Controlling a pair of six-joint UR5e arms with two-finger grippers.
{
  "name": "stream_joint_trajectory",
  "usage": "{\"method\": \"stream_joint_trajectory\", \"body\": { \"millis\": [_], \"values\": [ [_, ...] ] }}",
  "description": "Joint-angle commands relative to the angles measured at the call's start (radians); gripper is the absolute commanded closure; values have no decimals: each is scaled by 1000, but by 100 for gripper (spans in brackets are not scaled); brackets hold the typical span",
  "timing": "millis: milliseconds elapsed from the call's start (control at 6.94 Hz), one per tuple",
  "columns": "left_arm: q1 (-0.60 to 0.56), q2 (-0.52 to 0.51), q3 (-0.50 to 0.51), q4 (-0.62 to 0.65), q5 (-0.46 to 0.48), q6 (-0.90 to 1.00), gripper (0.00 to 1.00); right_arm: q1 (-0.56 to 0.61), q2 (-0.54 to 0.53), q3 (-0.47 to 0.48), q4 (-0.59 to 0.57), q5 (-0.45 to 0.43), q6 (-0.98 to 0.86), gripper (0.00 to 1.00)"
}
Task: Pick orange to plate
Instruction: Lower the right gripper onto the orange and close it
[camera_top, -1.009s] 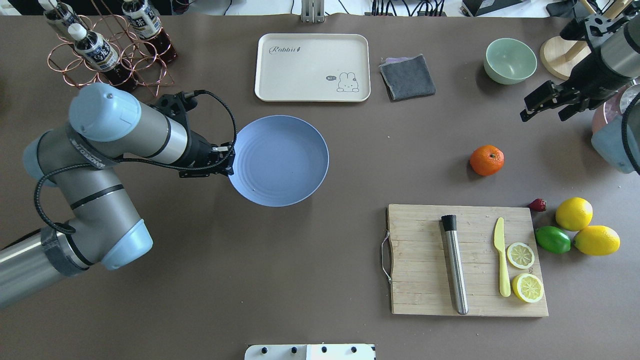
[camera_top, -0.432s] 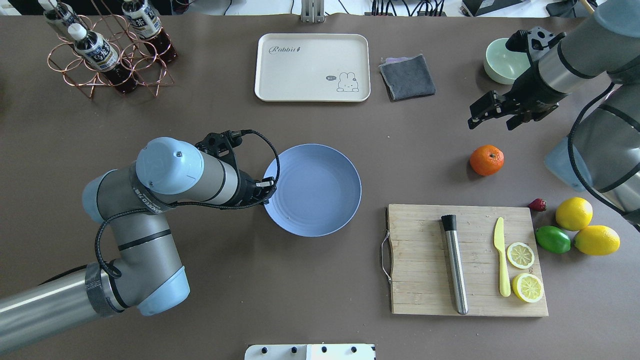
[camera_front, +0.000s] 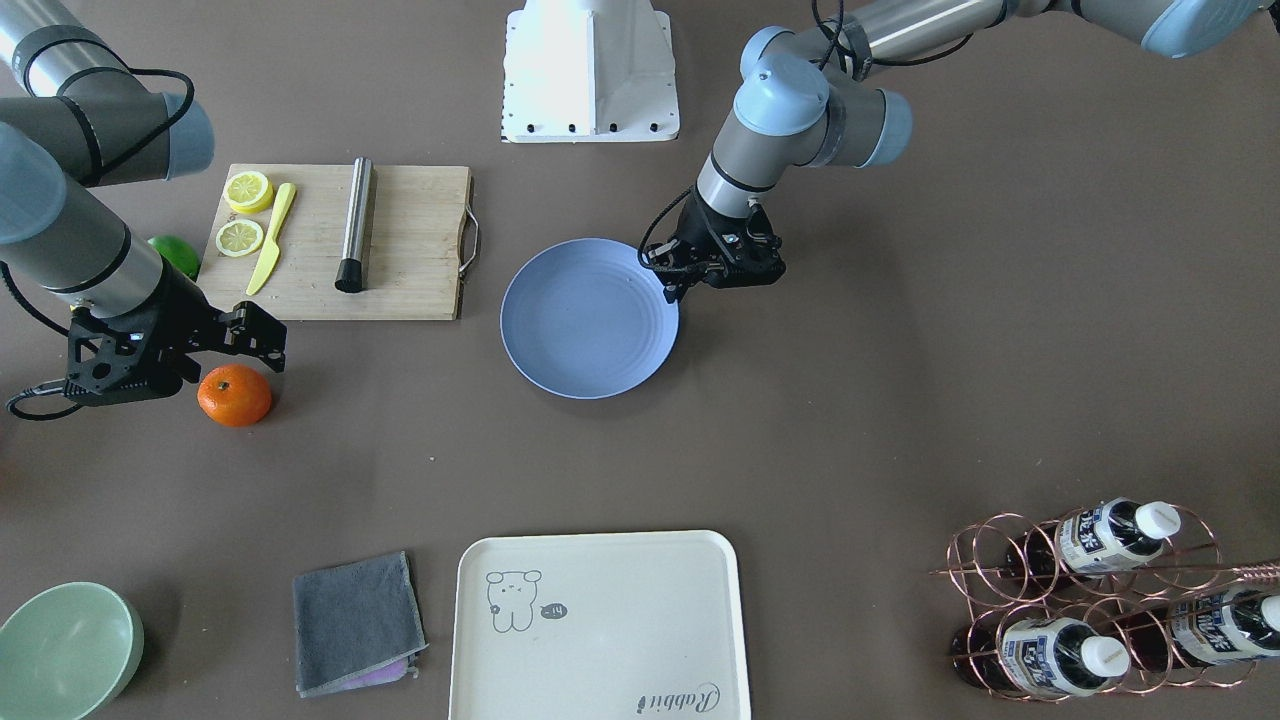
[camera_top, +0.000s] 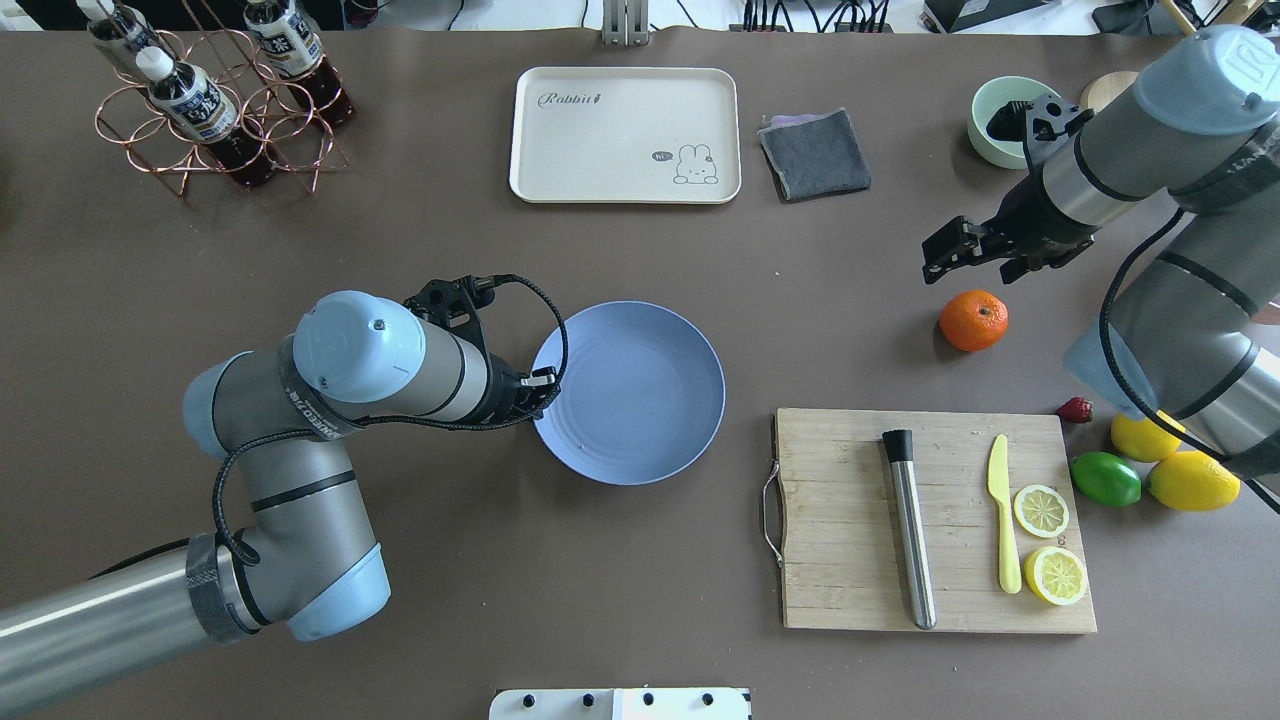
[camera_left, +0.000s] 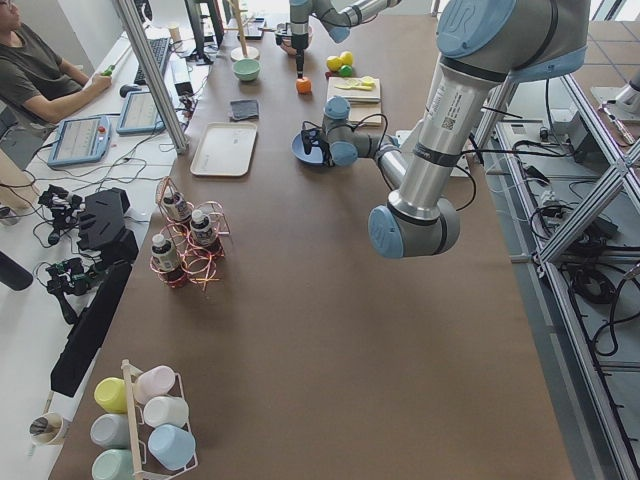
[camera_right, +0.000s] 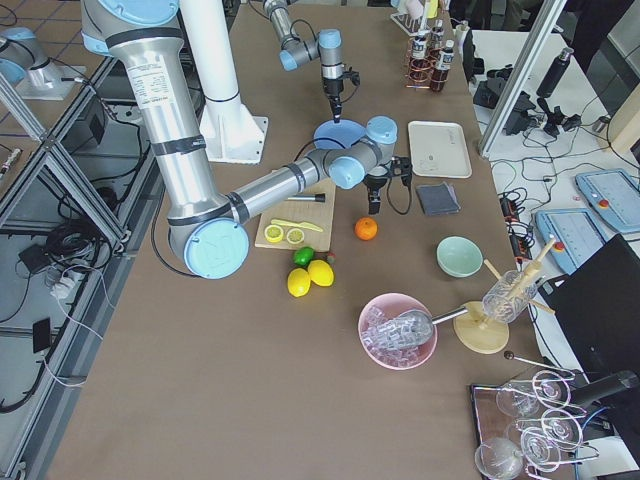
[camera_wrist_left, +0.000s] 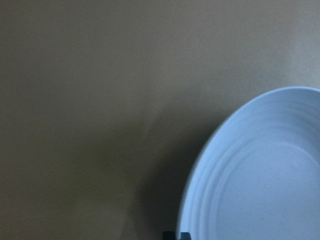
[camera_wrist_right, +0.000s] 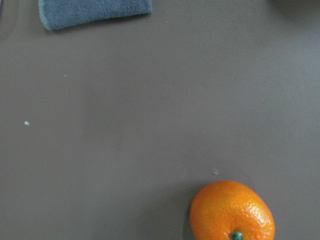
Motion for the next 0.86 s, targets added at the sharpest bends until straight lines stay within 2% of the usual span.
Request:
{"method": "stream_joint_trajectory", "body": {
  "millis": [0,144,288,577,721],
  "values": [
    [13,-11,9,1,17,0,98,-10,-19,-63,4,-35,-92,0],
    [13,-13,7,1,17,0,52,-13,-14,-81,4,-36,-93,0],
    [13,-17,7,1,17,2,32,-17,-10,-95,6,-36,-93,0],
    [13,-19,7,3,17,2,24,-30,-8,-110,6,-42,-91,0],
    [13,-19,7,3,17,2,11,-33,-5,-117,6,-49,-90,0]
  ]
}}
